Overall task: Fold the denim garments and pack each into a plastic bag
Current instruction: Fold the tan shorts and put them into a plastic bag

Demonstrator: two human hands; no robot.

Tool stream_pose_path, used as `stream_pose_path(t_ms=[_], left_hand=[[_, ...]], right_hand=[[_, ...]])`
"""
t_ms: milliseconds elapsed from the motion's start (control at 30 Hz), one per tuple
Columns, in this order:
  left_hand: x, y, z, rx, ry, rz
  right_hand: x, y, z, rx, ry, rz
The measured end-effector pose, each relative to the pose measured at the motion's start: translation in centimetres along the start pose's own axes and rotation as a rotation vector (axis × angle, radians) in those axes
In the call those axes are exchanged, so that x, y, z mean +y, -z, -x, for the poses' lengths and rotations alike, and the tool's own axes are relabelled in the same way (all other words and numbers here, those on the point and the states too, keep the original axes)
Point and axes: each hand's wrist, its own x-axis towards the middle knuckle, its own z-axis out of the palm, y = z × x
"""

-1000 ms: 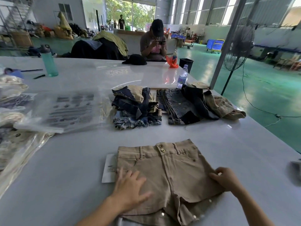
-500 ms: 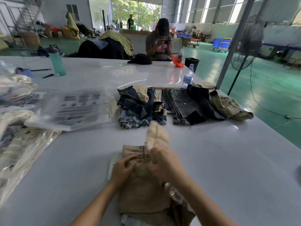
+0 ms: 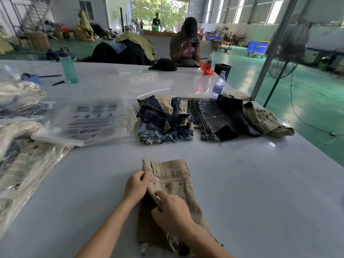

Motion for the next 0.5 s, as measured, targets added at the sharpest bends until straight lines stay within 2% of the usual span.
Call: stream_pose_path(t_ms=[67, 100, 200, 267, 333, 367, 433, 500], left_hand=[[-0.2, 0.1, -0.3, -0.027, 0.048, 0.062], [-0.4, 0.1, -0.4, -0.043, 0.092, 0.034], [-1.3, 0.0, -0.5, -0.067, 0.145, -0.033], [-1.1, 0.0, -0.4, -0.089, 0.132, -0.046], [-1.0, 0.0, -0.4, -0.083, 0.122, -0.047], [-1.0, 0.1, -0.3, -0.077, 0.117, -0.042], [-1.0, 0.2, -0.3, -0.072, 0.098, -0.061], [-1.0, 0.2, -0.1, -0.046, 0.051, -0.149]], right_hand=[[-0.6, 0.1, 0.2, 0.054, 0.08, 0.04], [-1.0, -0.1, 0.3, 0.027, 0.119, 0.037], [-1.3, -0.9, 0.6, -0.234, 0.166, -0.009], [-0.9, -1.2, 0.5, -0.289, 0.109, -0.066], [0.2, -1.1, 0.3, -0.162, 0.009, -0.147], [1.1, -0.9, 0.0, -0.064, -0.037, -0.109], [3.5, -0.4, -0.8, 0.1, -0.165, 0.13], [5.9, 0.3, -1.1, 0.147, -0.388, 0.225]])
